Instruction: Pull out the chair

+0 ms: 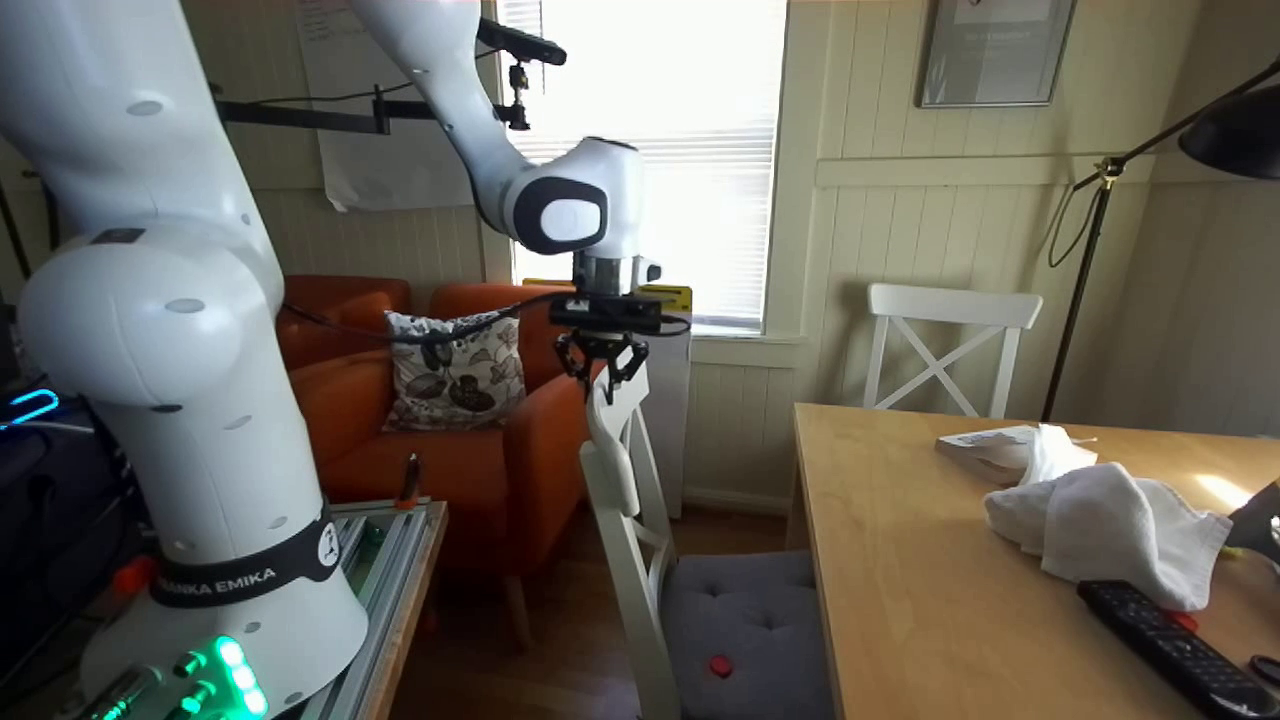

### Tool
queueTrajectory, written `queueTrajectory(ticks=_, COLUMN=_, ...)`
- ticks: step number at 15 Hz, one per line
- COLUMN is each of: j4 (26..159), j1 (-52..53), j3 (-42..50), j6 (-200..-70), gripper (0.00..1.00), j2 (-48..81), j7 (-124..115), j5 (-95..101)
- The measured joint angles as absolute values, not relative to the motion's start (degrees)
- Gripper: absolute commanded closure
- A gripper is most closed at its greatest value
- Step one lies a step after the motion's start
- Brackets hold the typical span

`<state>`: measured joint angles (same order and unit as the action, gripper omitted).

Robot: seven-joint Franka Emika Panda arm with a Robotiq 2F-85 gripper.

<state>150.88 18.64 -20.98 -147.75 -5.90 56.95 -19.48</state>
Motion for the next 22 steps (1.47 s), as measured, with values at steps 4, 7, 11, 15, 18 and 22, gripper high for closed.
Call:
queueTrajectory(ticks=4, j4=153.15, j1=20.67, j3=-18.05, j6=-146.95, gripper=0.93, j2=-8.14, j7=60.41, j5=-20.12)
queueTrajectory(ticks=7, j4=154.91, j1=21.71, j3=-16.01, j6=-146.13, gripper=0.93, j2=-9.91, j7=63.12, j5=-20.12)
queueTrajectory(ticks=11, j4=156.60, j1=22.43, j3=-13.60, j6=-145.25, gripper=0.93, j2=-11.61, j7=66.53, j5=-20.02)
queueTrajectory(ticks=15, j4=157.33, j1=22.55, j3=-11.44, j6=-144.38, gripper=0.93, j2=-12.48, j7=69.73, j5=-19.56)
queueTrajectory(ticks=18, j4=157.32, j1=22.53, j3=-10.20, j6=-143.73, gripper=0.70, j2=-12.61, j7=70.90, j5=-18.51)
queueTrajectory(ticks=22, j4=157.25, j1=22.52, j3=-9.52, j6=-143.27, gripper=0.70, j2=-12.63, j7=71.38, j5=-17.69)
